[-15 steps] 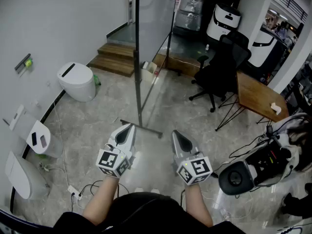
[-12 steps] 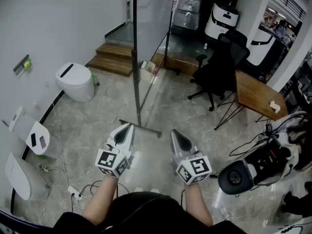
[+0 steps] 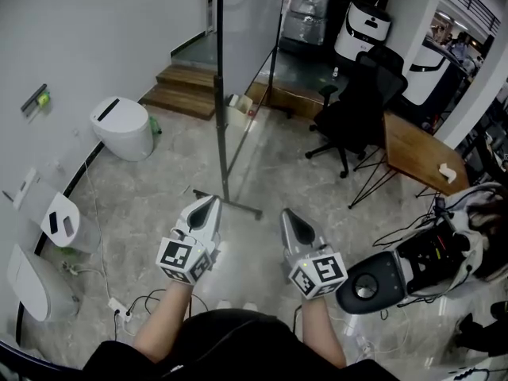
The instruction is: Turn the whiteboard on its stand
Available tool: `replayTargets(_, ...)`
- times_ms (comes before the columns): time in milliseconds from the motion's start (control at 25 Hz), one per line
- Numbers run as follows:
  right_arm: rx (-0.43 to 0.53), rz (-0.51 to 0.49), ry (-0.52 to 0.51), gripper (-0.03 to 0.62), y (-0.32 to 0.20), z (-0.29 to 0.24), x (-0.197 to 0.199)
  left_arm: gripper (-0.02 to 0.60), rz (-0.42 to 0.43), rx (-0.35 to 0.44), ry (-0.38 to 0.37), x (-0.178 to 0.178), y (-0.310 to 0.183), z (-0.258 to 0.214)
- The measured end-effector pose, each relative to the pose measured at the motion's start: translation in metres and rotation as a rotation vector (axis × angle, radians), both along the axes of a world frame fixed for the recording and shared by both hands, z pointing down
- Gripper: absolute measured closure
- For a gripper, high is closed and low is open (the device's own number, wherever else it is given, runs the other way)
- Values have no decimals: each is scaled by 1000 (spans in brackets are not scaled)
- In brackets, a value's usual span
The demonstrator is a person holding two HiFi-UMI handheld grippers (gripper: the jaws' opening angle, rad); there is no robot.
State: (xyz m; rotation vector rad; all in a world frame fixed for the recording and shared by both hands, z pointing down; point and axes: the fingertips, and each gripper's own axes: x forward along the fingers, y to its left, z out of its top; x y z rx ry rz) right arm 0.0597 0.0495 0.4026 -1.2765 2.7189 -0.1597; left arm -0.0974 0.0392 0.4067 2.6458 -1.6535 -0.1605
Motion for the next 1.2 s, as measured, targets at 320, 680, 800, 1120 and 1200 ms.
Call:
replayTargets(320, -20, -20, -21, 589, 1, 4, 6, 578, -4, -33, 4, 3, -1, 6)
replayTargets(680, -13, -34, -1, 589, 9, 17, 26, 578, -43, -35, 16, 13, 8, 19)
replayTargets(800, -12, -47, 1, 589, 11, 21, 32, 578, -54, -33, 14, 18, 10, 22)
replayTargets(1120, -23, -68, -18, 589, 7, 16, 38, 578, -75, -69, -24, 24, 12, 27)
replayTargets(1200, -16, -77, -20, 589, -2, 16, 30, 578, -86, -56, -23, 18, 4, 21)
